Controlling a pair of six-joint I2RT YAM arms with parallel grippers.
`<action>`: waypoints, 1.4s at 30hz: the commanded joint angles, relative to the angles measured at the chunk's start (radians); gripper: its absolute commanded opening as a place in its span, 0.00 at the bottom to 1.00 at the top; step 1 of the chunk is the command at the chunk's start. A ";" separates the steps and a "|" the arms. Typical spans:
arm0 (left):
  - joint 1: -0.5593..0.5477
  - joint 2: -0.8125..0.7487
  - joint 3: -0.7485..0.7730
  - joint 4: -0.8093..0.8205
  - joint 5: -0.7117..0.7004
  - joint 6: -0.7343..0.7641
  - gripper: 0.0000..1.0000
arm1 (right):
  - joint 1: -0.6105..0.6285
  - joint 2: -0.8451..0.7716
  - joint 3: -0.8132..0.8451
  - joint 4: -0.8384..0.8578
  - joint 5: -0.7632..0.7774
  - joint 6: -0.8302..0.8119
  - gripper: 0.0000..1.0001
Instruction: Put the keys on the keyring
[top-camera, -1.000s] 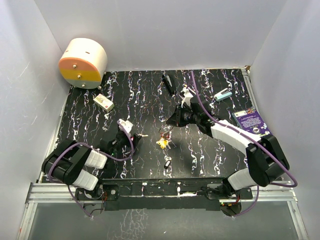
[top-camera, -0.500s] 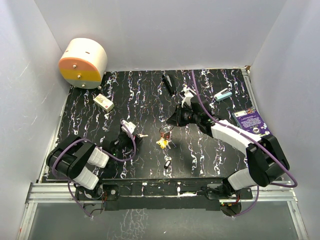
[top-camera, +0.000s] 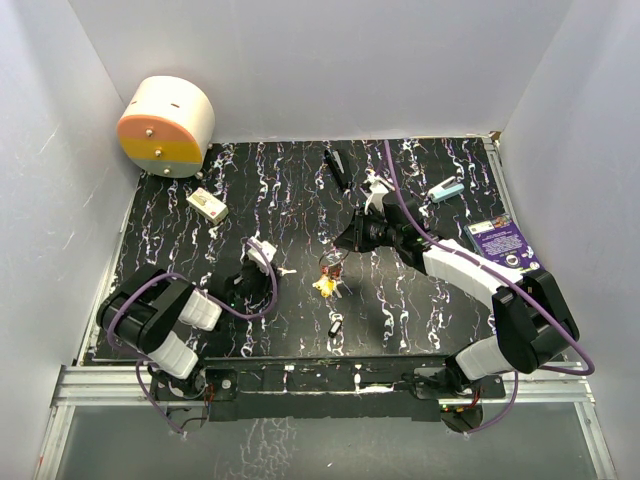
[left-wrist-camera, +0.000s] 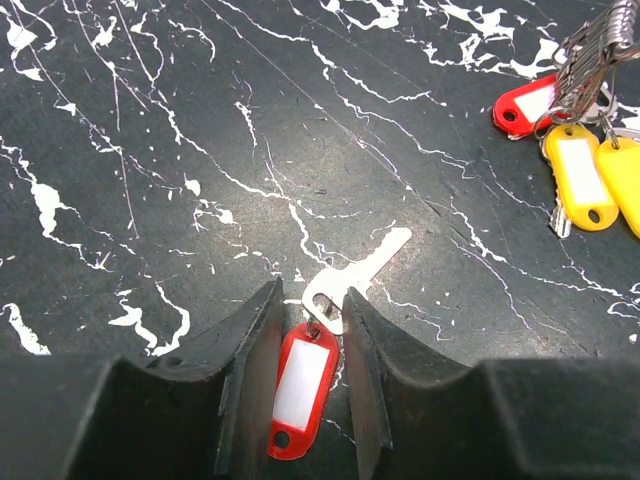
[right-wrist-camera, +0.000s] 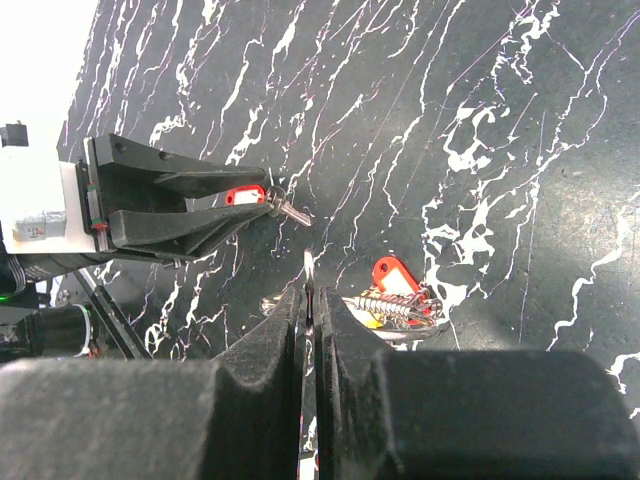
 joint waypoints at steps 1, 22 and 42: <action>-0.008 0.006 0.034 -0.024 0.004 0.009 0.30 | -0.008 -0.008 0.045 0.078 -0.016 -0.021 0.08; -0.023 -0.036 0.103 -0.150 -0.098 -0.062 0.00 | -0.022 -0.051 0.035 0.060 -0.018 -0.010 0.08; 0.006 -0.150 0.876 -1.267 0.235 -0.674 0.00 | 0.113 -0.181 0.078 0.050 0.188 -0.080 0.08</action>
